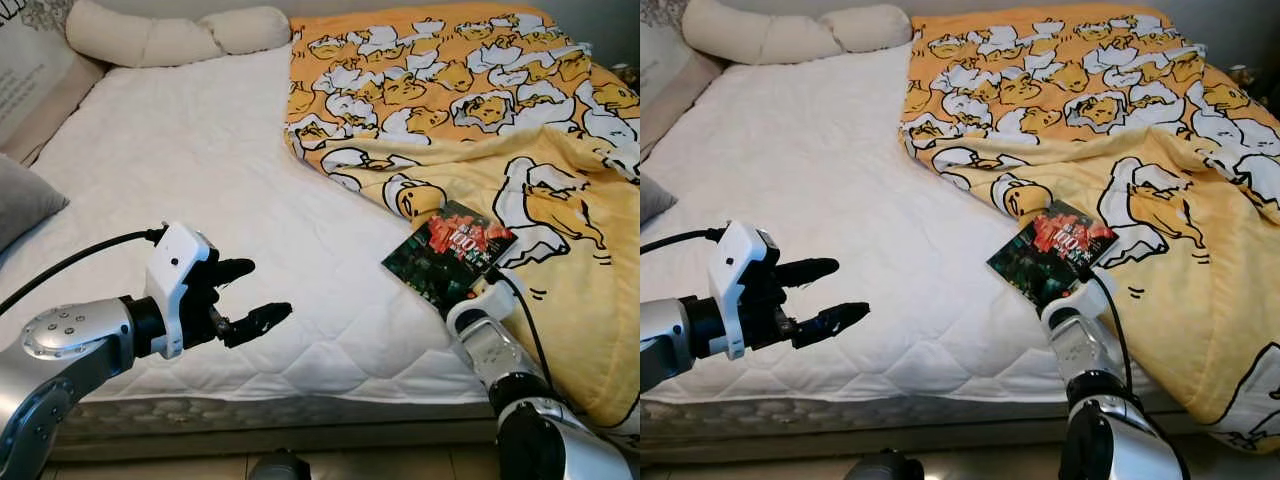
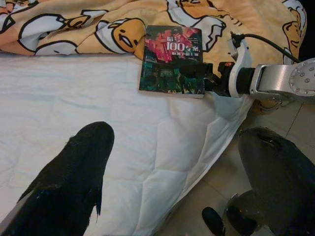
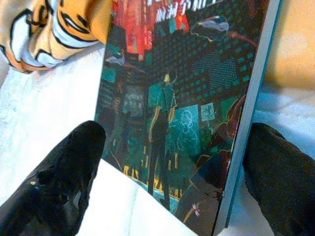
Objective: Clean up the room
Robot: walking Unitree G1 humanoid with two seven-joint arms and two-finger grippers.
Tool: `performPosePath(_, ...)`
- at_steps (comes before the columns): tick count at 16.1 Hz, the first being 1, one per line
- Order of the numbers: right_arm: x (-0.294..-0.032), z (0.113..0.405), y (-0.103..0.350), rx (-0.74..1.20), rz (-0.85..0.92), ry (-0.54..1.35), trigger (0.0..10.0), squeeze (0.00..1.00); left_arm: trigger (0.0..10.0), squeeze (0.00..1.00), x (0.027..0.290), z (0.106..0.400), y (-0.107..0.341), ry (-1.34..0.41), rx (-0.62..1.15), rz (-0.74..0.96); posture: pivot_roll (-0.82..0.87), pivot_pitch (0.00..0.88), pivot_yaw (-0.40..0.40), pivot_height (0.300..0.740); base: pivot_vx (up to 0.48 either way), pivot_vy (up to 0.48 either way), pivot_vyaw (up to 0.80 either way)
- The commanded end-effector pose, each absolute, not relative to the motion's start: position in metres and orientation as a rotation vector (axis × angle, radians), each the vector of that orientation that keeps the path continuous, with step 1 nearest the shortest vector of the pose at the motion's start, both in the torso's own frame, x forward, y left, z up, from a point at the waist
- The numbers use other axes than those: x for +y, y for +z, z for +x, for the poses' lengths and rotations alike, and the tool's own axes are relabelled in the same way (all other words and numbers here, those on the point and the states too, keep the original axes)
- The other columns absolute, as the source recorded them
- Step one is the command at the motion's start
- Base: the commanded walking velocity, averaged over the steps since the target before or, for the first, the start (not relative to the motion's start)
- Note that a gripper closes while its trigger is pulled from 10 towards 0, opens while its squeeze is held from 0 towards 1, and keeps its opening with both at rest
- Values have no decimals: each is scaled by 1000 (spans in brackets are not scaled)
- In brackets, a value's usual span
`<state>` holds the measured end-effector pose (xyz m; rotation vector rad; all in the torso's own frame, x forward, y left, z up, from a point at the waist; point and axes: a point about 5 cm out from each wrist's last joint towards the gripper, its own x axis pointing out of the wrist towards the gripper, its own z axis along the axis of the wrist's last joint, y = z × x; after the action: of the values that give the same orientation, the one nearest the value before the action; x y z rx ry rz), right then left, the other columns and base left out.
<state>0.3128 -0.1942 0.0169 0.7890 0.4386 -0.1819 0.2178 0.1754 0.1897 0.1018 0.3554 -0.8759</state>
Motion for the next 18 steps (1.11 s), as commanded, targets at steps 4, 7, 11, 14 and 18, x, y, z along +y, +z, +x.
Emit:
performPosePath(4, -197, 310, 12, 448, 874, -264, 10000, 0, 10000, 1000, 174, 219, 185, -903, 391, 113, 294, 80, 123, 740, 0, 0, 0)
performPosePath(7, -198, 312, 14, 408, 932, -252, 10000, 0, 10000, 1000, 168, 224, 170, -924, 425, 98, 293, 90, 126, 740, 0, 0, 0)
performPosePath(11, -202, 317, 20, 383, 940, -254, 10000, 0, 10000, 1000, 160, 233, 152, -928, 461, 99, 296, 96, 124, 740, 0, 0, 0)
performPosePath(14, -200, 323, 27, 360, 938, -227, 10000, 0, 10000, 1000, 154, 234, 147, -937, 465, 92, 295, 102, 128, 740, 0, 0, 0)
performPosePath(18, -195, 323, 25, 354, 1041, -234, 10000, 0, 10000, 1000, 150, 229, 148, -984, 455, 73, 307, 109, 130, 740, 0, 0, 0)
